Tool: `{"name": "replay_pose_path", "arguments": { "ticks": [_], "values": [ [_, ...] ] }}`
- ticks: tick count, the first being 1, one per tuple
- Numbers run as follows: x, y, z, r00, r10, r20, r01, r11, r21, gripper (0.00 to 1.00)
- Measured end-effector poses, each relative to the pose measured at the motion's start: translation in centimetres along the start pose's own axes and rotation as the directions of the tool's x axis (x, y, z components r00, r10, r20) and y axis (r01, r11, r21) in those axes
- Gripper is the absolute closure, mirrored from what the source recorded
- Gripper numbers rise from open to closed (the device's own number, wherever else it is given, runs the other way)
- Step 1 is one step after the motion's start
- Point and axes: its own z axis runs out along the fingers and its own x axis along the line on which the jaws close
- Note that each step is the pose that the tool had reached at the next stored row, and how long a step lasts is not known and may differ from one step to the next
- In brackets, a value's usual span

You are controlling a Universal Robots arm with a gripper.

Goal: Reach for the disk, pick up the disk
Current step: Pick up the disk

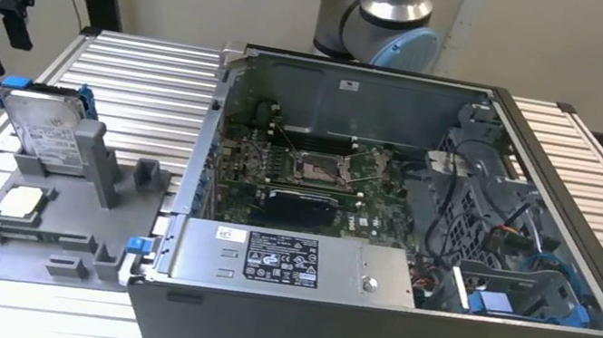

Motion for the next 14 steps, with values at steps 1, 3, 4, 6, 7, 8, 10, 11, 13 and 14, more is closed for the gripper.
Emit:
{"name": "replay_pose_path", "arguments": {
  "ticks": [1,3,4,6,7,8,10,11,13,14],
  "values": [
    [-0.01,0.00,0.01,1.0000,0.000,-0.0007,0.000,1.0000,0.0000,0.00],
    [-0.01,-0.01,0.19,1.0000,0.000,-0.0009,0.000,1.0000,0.0000,0.00],
    [-0.01,-0.01,0.36,1.0000,0.000,-0.0009,0.000,1.0000,0.0001,0.00],
    [-0.03,-0.02,0.72,1.0000,0.000,-0.0010,0.000,1.0000,0.0000,0.00],
    [-0.04,-0.02,0.89,1.0000,0.000,-0.0010,0.000,1.0000,0.0000,0.00],
    [-0.07,-0.02,1.08,1.0000,0.000,-0.0010,0.000,1.0000,0.0001,0.00],
    [-0.10,-0.03,1.45,1.0000,0.000,-0.0010,0.000,1.0000,0.0000,0.00],
    [-0.11,-0.04,1.63,1.0000,0.000,-0.0010,0.000,1.0000,0.0000,0.00],
    [-0.13,-0.05,1.99,1.0000,0.000,-0.0010,0.000,1.0000,0.0002,0.00],
    [-0.13,-0.05,2.18,1.0000,0.000,-0.0009,0.000,1.0000,0.0003,0.00]
  ]
}}
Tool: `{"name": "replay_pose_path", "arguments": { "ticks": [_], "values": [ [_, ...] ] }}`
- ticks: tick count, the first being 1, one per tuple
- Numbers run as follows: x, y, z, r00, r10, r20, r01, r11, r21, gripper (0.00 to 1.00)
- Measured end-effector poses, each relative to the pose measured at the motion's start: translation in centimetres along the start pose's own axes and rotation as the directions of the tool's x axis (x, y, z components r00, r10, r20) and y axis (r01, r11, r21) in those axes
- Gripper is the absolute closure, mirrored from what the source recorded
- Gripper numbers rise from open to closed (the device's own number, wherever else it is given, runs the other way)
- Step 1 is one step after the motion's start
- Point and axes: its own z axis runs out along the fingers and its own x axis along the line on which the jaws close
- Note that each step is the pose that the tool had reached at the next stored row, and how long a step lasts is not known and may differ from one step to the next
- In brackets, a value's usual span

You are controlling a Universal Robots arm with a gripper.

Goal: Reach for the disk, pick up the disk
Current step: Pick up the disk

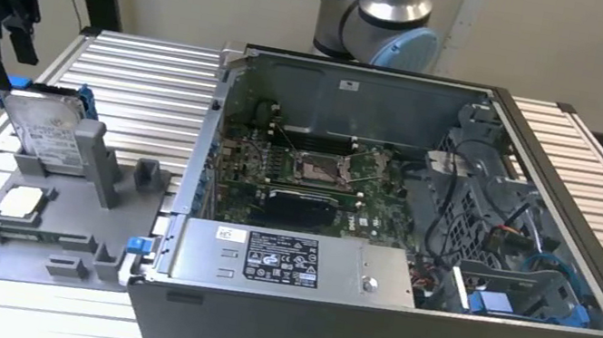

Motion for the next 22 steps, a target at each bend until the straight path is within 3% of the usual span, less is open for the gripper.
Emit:
{"name": "replay_pose_path", "arguments": {
  "ticks": [22],
  "values": [
    [-0.31,-0.08,3.99,1.0000,-0.002,-0.0001,0.002,1.0000,0.0082,0.00]
  ]
}}
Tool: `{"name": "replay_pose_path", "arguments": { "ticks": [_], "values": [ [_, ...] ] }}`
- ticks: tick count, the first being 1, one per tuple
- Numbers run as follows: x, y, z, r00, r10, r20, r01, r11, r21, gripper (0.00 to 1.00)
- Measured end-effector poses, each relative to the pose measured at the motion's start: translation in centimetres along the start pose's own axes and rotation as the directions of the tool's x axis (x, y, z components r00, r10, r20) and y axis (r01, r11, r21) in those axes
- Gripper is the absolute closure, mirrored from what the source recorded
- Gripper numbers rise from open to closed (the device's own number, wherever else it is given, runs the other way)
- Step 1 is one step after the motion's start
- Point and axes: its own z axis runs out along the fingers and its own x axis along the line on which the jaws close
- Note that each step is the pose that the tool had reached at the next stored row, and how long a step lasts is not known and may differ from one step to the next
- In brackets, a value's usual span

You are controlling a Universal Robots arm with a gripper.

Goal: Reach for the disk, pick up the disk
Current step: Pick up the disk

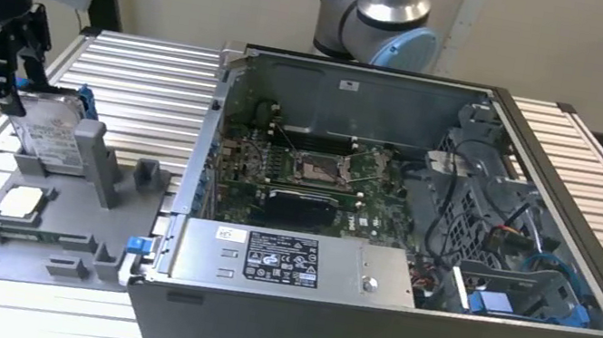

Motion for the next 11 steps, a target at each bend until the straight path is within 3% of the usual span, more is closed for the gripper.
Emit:
{"name": "replay_pose_path", "arguments": {
  "ticks": [11],
  "values": [
    [-0.18,0.05,2.01,1.0000,0.000,0.0001,0.000,1.0000,0.0011,0.00]
  ]
}}
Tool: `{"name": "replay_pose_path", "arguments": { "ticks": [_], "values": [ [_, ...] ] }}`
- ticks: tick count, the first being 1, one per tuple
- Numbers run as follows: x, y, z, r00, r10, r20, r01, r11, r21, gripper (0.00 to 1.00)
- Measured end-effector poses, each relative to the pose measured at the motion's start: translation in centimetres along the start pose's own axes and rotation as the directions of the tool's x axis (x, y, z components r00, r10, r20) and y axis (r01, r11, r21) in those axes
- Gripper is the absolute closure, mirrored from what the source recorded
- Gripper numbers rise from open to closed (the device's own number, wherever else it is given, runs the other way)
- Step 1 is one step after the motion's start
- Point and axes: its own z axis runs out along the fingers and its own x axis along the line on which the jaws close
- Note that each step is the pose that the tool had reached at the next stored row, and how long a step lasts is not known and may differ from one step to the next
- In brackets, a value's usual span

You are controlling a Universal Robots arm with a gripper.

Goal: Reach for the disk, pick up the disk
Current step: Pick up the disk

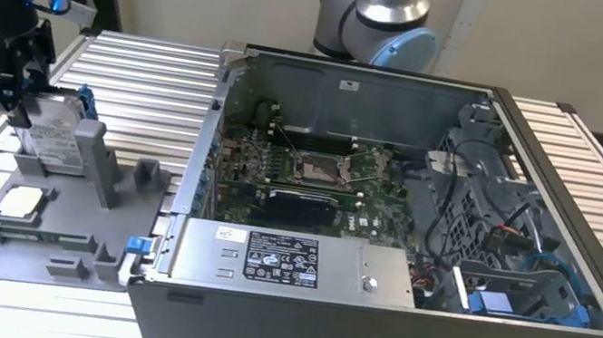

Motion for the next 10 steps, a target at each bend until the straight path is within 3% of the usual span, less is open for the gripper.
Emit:
{"name": "replay_pose_path", "arguments": {
  "ticks": [10],
  "values": [
    [-0.04,0.10,1.81,1.0000,0.000,-0.0001,0.000,1.0000,-0.0001,0.00]
  ]
}}
